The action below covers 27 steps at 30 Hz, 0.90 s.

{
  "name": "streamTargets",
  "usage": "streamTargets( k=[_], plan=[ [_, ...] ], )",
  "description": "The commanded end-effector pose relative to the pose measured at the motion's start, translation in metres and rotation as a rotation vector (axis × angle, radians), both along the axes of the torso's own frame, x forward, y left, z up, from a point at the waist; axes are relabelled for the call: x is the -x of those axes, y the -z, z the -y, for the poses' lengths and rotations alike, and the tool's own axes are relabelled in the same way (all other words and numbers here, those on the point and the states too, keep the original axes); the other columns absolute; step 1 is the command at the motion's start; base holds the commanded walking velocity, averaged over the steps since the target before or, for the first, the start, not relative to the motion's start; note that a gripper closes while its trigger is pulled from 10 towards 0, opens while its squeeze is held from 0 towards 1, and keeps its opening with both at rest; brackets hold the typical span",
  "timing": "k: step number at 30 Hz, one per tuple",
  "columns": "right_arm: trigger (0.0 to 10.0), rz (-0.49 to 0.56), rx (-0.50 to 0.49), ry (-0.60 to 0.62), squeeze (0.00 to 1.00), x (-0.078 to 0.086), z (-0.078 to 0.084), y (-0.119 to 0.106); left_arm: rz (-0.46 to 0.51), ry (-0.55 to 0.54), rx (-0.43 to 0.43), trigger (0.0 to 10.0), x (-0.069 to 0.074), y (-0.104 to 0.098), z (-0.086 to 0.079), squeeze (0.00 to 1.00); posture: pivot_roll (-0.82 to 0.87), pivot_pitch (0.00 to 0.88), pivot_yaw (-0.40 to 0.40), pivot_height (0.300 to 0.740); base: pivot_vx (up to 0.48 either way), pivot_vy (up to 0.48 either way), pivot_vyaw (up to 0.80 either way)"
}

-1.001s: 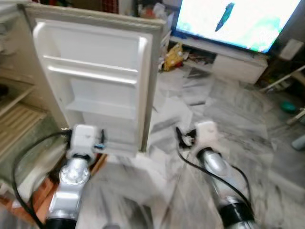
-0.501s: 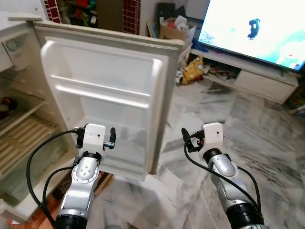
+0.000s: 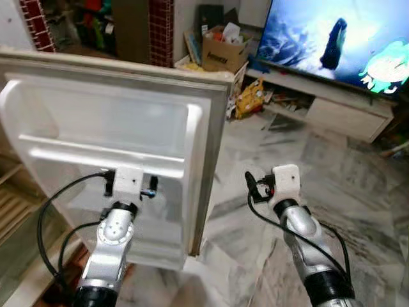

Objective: Restocking fridge

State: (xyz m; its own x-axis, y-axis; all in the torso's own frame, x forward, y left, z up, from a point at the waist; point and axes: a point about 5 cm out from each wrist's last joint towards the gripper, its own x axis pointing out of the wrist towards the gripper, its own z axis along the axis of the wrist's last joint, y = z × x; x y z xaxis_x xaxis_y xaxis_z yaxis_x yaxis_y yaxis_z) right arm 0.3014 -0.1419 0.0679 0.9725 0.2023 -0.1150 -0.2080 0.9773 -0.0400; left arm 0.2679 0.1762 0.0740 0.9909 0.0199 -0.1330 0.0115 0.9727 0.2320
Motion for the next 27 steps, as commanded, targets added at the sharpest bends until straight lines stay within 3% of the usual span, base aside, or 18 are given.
streamTargets(
  k=[1,4,9,11,20,27],
  plan=[
    [10.0,0.008,-0.001,0.003,0.0,0.0,0.002,-0.002,-0.037,-0.001,0.009,10.0,0.008,0.007,0.0,0.0,0.11,0.0,-0.088,0.74,0.0,0.0,0.0],
    [10.0,0.039,0.041,-0.024,0.0,0.0,-0.002,-0.005,-0.04,0.001,0.045,10.0,0.014,0.007,0.004,0.0,0.12,0.0,-0.088,0.74,0.0,0.0,0.0],
    [10.0,0.039,0.004,-0.015,0.0,-0.002,-0.007,-0.005,-0.027,0.008,0.019,10.0,0.015,0.001,0.007,0.0,0.14,0.0,-0.082,0.74,0.0,0.0,0.0],
    [10.0,0.072,0.043,0.004,0.0,-0.004,-0.006,-0.008,-0.021,0.003,0.022,10.0,0.015,-0.004,0.006,0.0,0.14,0.0,-0.078,0.74,0.0,0.0,0.0],
    [10.0,0.085,-0.028,0.023,0.0,-0.002,0.001,-0.013,0.008,-0.018,0.008,10.0,0.023,-0.008,-0.001,0.0,0.13,0.0,-0.084,0.74,0.0,0.0,0.0],
    [10.0,0.028,-0.071,0.014,0.0,0.009,0.002,-0.001,-0.023,-0.04,-0.021,10.0,0.026,-0.004,-0.001,0.0,0.13,0.0,-0.076,0.74,0.0,0.0,0.0]
  ],
)
